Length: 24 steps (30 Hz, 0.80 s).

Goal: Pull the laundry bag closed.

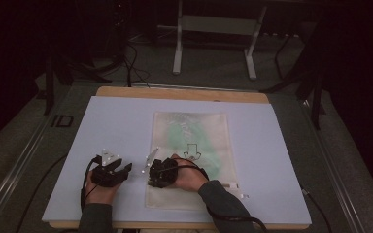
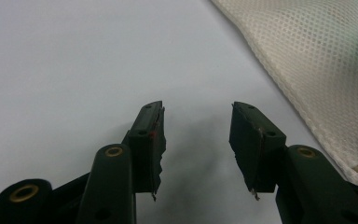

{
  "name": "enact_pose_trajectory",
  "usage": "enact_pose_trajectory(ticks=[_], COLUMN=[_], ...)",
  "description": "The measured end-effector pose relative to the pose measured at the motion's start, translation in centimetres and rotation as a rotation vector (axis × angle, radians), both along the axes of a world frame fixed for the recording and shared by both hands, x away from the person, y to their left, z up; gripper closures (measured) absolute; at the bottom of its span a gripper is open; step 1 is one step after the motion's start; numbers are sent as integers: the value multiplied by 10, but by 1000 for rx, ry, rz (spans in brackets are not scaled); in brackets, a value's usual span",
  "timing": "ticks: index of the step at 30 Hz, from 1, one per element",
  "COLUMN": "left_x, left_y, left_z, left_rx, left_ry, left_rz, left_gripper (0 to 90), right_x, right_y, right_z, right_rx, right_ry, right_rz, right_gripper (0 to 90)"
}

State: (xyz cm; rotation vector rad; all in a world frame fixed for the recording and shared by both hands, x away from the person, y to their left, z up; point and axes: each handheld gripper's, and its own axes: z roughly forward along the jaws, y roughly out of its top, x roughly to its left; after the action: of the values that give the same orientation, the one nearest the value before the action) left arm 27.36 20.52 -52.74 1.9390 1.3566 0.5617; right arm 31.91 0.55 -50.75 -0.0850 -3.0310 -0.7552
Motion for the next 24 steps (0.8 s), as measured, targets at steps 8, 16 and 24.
enact_pose_trajectory(ticks=[8,16,24], left_x=[-1,-3,-4], left_y=[-4,-12,-20], left_z=[1,2,2], left_rx=[-8,-43,-84], left_ry=[-1,6,29], left_rz=[-33,-93,-155], left_gripper=[593,720,855], right_x=[0,-7,-10], right_y=[-1,-3,-4], right_z=[0,-3,-5], right_rx=[4,-1,16], right_ry=[2,-43,-72], right_rz=[8,11,9], right_gripper=[817,818,818])
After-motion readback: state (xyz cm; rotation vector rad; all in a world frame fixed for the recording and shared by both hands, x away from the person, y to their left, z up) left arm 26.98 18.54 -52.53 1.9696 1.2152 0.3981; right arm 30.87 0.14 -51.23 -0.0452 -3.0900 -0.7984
